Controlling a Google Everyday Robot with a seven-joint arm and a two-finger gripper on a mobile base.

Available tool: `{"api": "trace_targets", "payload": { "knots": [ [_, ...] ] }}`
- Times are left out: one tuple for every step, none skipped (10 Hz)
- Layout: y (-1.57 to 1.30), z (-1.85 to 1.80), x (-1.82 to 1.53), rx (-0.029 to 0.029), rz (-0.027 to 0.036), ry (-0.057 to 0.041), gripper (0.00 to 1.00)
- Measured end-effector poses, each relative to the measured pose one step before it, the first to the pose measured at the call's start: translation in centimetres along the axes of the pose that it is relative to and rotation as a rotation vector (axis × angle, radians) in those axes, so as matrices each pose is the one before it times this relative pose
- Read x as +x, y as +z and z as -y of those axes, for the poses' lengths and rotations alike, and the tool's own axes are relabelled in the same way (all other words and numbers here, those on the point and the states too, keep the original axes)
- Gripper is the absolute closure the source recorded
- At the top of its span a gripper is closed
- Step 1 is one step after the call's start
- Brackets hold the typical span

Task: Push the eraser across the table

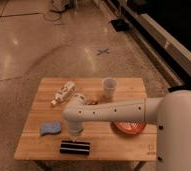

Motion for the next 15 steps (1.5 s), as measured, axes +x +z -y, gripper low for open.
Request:
{"api": "trace_targets", "payload": {
  "knots": [
    [-0.256, 0.197, -0.08, 0.00738, 0.00128, 0.00023, 1.0],
    [-0.379, 0.046, 0.513, 0.01146, 0.00013, 0.01605, 1.0],
    [-0.33, -0.07, 0.565, 0.01006, 0.00037, 0.01973, 1.0],
    [-0.518, -0.399, 1.111, 0.01618, 0.00084, 0.04002, 1.0],
    [-0.406, -0.68, 1.085, 0.01266, 0.00061, 0.04101, 1.0],
    [-0.212, -0.78, 0.752, 0.00875, 0.0034, 0.03429, 1.0],
    [-0.093, -1.059, 0.671, 0.00446, 0.00399, 0.03313, 1.0],
    [-0.009, -1.568, 0.697, 0.00573, 0.00649, 0.03866, 1.0],
    [0.037, -1.421, 0.583, 0.0034, 0.00469, 0.0311, 1.0],
    [0.054, -1.046, 0.332, 0.0034, 0.00521, 0.02329, 1.0],
    [0.036, -1.662, 0.682, 0.01042, 0.01061, 0.04543, 1.0],
    [-0.036, -1.168, 0.68, 0.00637, 0.0063, 0.03394, 1.0],
    [-0.034, -0.849, 0.575, 0.00451, 0.00428, 0.02496, 1.0],
    [-0.091, -1.15, 0.937, 0.00688, 0.00478, 0.03621, 1.0],
    [-0.068, -0.684, 0.621, 0.00448, 0.00224, 0.02193, 1.0]
  ]
}}
